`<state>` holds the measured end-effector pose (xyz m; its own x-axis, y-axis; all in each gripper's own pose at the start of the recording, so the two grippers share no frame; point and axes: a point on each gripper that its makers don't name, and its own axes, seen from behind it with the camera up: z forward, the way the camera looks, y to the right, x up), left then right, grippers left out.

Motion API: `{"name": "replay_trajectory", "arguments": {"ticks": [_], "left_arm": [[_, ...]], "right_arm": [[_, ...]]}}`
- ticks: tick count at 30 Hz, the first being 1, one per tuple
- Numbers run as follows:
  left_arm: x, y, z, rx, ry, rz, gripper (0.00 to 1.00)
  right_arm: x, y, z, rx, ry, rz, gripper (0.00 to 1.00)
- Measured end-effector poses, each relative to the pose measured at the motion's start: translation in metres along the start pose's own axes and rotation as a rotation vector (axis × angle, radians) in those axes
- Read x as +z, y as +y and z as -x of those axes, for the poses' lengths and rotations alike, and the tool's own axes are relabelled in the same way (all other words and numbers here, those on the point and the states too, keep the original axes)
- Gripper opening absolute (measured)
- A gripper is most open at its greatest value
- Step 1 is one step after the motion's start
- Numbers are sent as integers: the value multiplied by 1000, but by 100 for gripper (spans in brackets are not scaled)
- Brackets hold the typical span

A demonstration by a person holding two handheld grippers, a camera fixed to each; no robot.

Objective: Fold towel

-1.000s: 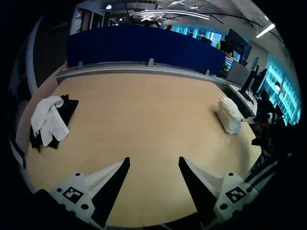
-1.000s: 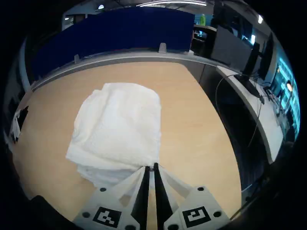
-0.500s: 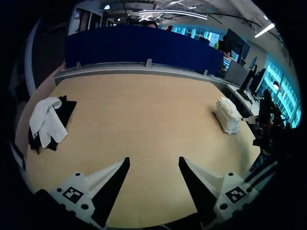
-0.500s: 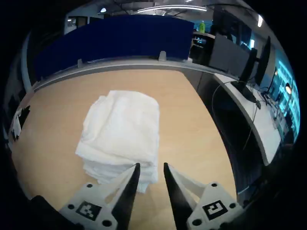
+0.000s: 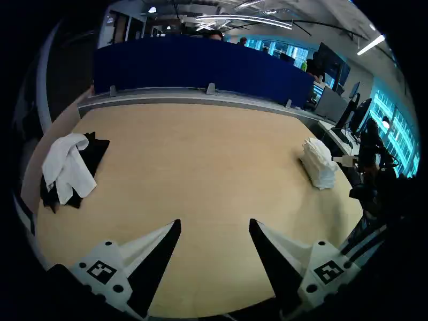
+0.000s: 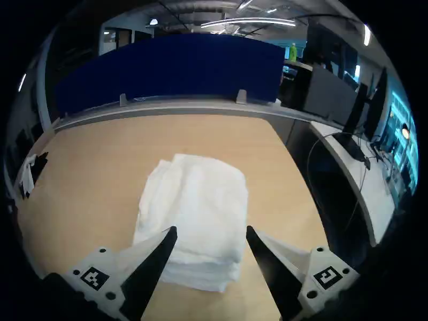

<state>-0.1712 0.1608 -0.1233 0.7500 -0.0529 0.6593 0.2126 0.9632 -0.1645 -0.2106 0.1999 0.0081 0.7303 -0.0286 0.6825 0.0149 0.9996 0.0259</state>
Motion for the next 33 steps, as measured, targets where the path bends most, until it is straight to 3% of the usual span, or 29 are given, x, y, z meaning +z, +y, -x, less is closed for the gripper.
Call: {"name": "replay_trajectory", "arguments": {"ticks": [5, 11, 23, 33], "left_arm": [[-1, -5, 0, -10, 2, -9, 94], [-4, -10, 2, -14, 1, -18, 94], [-4, -13, 1, -21, -1, -20, 94], [0, -14, 3, -35, 1, -15, 94]], "right_arm": [[9, -19, -4, -4, -4, -31, 100], [17, -32, 14, -11, -37, -47, 100], [24, -38, 45, -39, -76, -57, 100], [13, -36, 9, -57, -16, -58, 100]]}}
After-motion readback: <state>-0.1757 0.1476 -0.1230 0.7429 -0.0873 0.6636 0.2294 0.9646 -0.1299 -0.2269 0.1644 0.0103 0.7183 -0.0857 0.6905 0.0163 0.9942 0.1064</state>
